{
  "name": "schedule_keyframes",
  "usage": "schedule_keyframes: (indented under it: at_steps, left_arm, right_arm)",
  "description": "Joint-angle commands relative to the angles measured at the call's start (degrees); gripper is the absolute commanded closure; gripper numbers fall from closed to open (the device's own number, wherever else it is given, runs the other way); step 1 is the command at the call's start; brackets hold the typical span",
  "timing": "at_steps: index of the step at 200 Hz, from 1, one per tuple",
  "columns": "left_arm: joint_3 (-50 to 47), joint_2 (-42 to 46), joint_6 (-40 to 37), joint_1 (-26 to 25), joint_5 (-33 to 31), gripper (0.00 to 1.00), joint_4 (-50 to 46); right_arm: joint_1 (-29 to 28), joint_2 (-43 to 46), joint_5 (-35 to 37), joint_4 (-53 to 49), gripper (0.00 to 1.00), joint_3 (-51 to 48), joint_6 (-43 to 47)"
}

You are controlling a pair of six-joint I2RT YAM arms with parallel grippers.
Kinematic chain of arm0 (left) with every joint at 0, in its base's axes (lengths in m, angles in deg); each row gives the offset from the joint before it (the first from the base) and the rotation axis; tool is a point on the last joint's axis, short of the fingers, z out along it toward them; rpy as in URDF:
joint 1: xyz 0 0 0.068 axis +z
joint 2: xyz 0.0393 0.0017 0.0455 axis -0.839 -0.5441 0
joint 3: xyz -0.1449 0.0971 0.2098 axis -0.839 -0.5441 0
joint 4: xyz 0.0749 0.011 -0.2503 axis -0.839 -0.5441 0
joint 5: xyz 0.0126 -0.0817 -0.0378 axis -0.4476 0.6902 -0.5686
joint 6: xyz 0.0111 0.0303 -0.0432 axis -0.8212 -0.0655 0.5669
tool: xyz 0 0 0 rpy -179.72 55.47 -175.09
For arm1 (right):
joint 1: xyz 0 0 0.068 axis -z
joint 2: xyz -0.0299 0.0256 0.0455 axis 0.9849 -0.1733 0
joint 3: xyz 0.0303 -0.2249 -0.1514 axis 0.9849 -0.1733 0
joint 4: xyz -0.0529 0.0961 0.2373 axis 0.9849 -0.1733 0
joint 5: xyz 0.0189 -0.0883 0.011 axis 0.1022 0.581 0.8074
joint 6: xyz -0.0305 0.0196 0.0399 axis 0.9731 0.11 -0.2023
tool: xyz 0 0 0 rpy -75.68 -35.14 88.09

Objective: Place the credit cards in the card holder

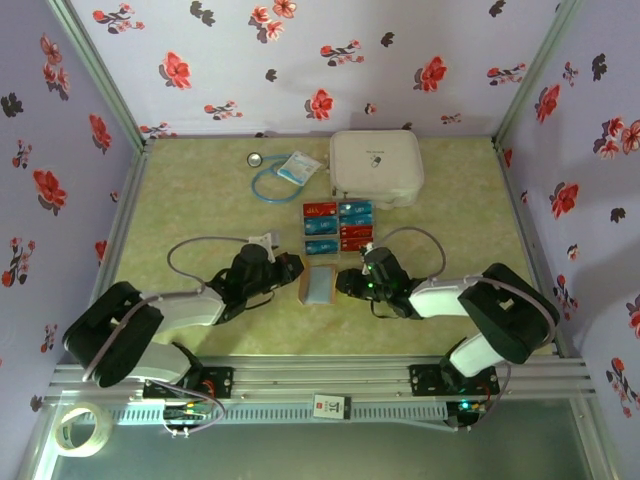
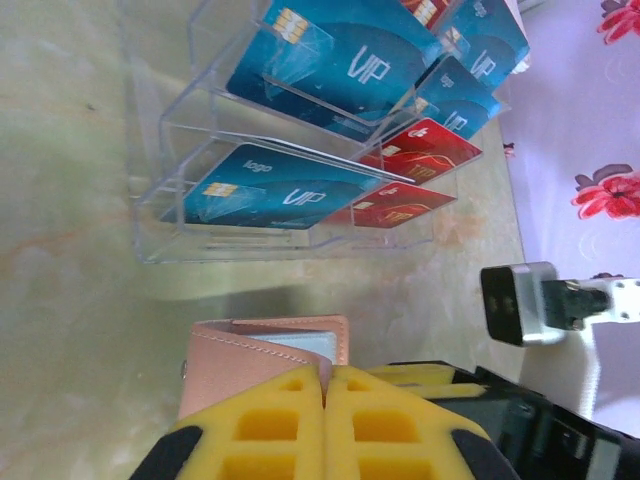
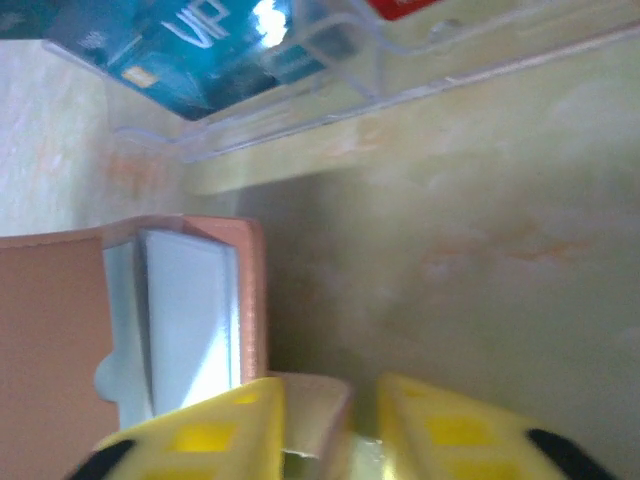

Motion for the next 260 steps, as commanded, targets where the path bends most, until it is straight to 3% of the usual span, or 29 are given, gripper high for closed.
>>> schedule_keyframes:
  at_steps: [1,36,90,151,191,211,260]
  left_arm:
    - [-1.3,2.6,-1.8,0.9,-2.6,1.0,-5.7]
    - [-1.8,4.0,-3.5,1.8,-2.5,1.0,-8.4]
    - [-1.8,3.8,-5.0,2.2,-1.0,1.0,-8.9]
    - [0.0,2.2,-8.0,3.0,0.7,1.0,-11.2]
    - [2.0,1.6,-10.8,4.3,1.2,1.0,-15.0]
    - [3.7,1.6,-13.2,4.9,1.0,0.94,-19.4]
    - [7.4,1.6,-18.7,5.1,-1.2,0.65,-30.9]
  right_arm:
    - [0.5,2.2,-0.5,-5.0,0.56,0.4,0.9]
    - [3.0,9.7,0.7,-12.5,0.45,0.5,2.8]
    - [3.0,20.9,1.9,-25.0,0.45,3.5,5.7]
    - [-6.0,8.6,1.8,-20.6,0.56,12.2,4.7]
    - [-8.2,-0.2,2.1,-14.9,0.6,13.3,3.2]
    - [-8.2,-2.0,3.1,-13.2,0.6,12.1,2.7]
    - [-8.2,-3.2,4.2,-11.1,0.6,9.7,1.7]
